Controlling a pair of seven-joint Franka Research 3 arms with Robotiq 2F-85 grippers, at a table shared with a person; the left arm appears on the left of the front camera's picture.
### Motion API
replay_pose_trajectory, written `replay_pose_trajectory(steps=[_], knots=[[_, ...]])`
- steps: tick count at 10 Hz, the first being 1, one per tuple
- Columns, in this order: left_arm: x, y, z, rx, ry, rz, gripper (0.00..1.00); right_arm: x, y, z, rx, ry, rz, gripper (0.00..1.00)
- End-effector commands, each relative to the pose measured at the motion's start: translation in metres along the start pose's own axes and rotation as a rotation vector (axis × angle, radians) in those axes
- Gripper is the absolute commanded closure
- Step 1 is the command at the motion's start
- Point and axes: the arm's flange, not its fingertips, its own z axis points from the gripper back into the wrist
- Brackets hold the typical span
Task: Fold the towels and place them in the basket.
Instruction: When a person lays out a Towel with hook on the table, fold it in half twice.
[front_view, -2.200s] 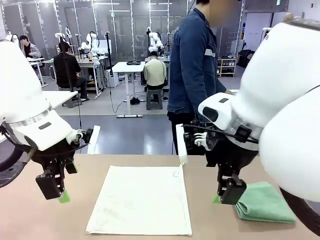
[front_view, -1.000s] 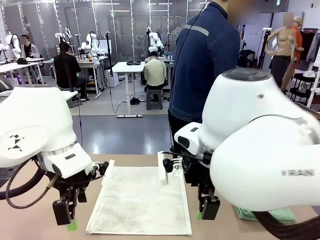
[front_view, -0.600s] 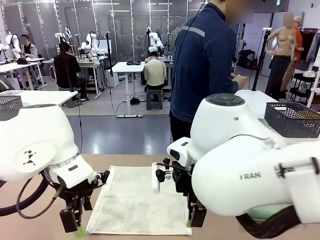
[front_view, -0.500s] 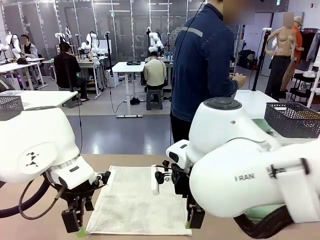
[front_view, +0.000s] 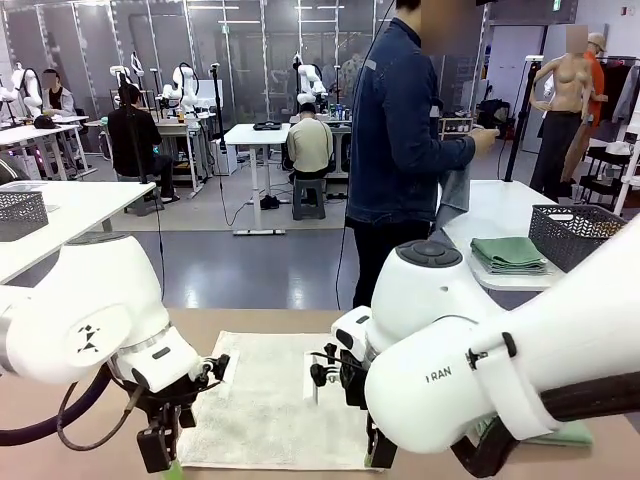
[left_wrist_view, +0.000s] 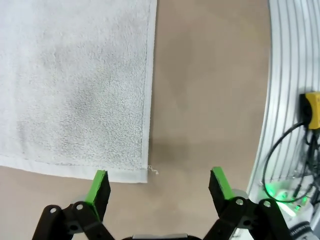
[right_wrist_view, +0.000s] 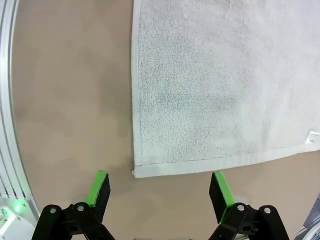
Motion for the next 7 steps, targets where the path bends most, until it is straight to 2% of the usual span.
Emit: replay_pose_trajectory(steps=[1,4,7], knots=[[-0.010,-0.010,-0.017,0.020,-0.007,-0.026,0.00,-0.032,0.029,-0.014,-0.007,-0.019,0.010,0.00],[-0.015,-0.001,-0.026,0.021,-0.008,-0.015,0.00,-0.035,0.028,-0.025,-0.003,0.000,0.002,0.00],[-0.017,0.004,-0.037,0.031,0.039,0.011,0.00,-0.032,0.028,-0.035,0.023,0.009,0.005,0.00]])
